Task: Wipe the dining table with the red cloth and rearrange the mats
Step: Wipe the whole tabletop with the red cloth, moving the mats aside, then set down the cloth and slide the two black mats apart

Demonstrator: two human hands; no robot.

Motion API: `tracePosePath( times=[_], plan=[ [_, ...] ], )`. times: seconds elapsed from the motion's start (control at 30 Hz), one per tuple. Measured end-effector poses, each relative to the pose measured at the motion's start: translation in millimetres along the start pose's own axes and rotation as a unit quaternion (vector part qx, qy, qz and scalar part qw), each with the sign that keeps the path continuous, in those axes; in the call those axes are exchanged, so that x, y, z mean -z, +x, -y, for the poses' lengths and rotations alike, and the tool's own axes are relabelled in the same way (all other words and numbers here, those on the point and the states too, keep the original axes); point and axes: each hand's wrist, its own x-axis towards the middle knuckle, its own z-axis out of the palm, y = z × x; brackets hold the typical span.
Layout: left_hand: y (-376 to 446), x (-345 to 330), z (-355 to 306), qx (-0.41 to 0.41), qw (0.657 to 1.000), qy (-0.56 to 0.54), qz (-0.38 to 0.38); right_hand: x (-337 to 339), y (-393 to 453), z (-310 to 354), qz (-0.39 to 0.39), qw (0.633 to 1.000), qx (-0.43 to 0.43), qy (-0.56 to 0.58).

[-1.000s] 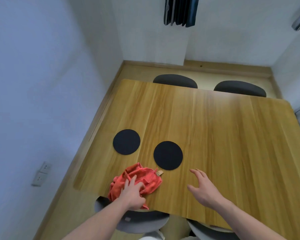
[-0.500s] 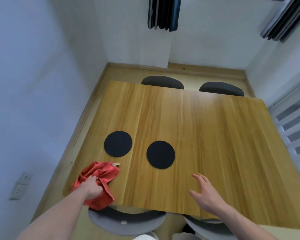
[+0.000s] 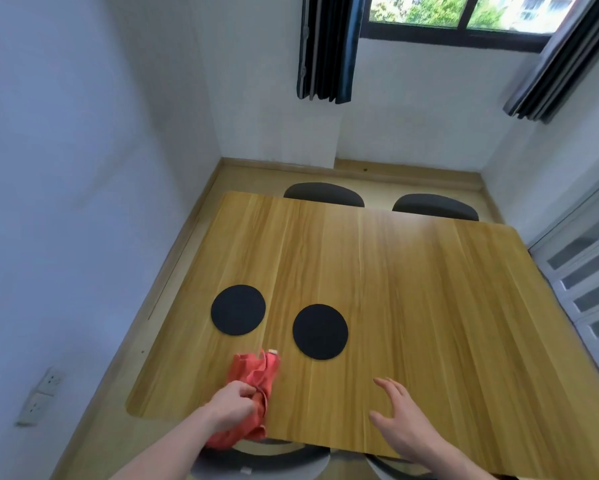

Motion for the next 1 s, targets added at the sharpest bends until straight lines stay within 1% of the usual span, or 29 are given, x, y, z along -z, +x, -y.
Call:
tracePosePath(
  times=[0.1, 0.13, 0.33, 0.43, 0.6, 0.67, 0.8, 0.9, 1.0],
  plan=[
    [-5.6, -21.6, -24.1, -0.077, 0.994, 0.077, -0.029, 6.2, -4.5, 1.5, -0.005, 1.0, 0.007, -0.003],
    [-8.0, -27.2, -33.0, -0.101, 0.991, 0.081, -0.032, 9.7, -6.3, 1.4, -0.006, 1.0, 0.01, -0.003],
    [-16.4, -60.2, -103.6, -0.209, 0.963, 0.169, -0.01, 39.8, -9.6, -11.8, -0.05, 0.999, 0.009, 0.013],
    [-18.9, -84.1, -152.1, -0.245, 0.949, 0.2, -0.008, 61.7, -10.4, -28.2, -0.066, 0.997, 0.006, 0.028],
    [-8.1, -121.6, -233.1, -0.292, 0.927, 0.234, -0.028, 102.1, -8.2, -61.3, -0.086, 0.995, 0.001, 0.041],
    [-5.6, -135.3, -265.2, -0.298, 0.928, 0.221, -0.034, 117.7, -6.0, -75.1, -0.084, 0.995, -0.002, 0.046],
    [13.4, -135.9, -303.3, -0.295, 0.92, 0.241, -0.087, 143.7, 5.8, -91.8, -0.077, 0.996, -0.003, 0.04],
    [26.2, -114.7, -296.1, -0.251, 0.922, 0.259, -0.139, 155.0, 16.3, -97.8, -0.06, 0.998, 0.002, 0.032],
    [30.1, -83.2, -264.3, -0.188, 0.932, 0.253, -0.181, 157.7, 26.3, -95.1, -0.043, 0.999, 0.01, 0.016]
  ],
)
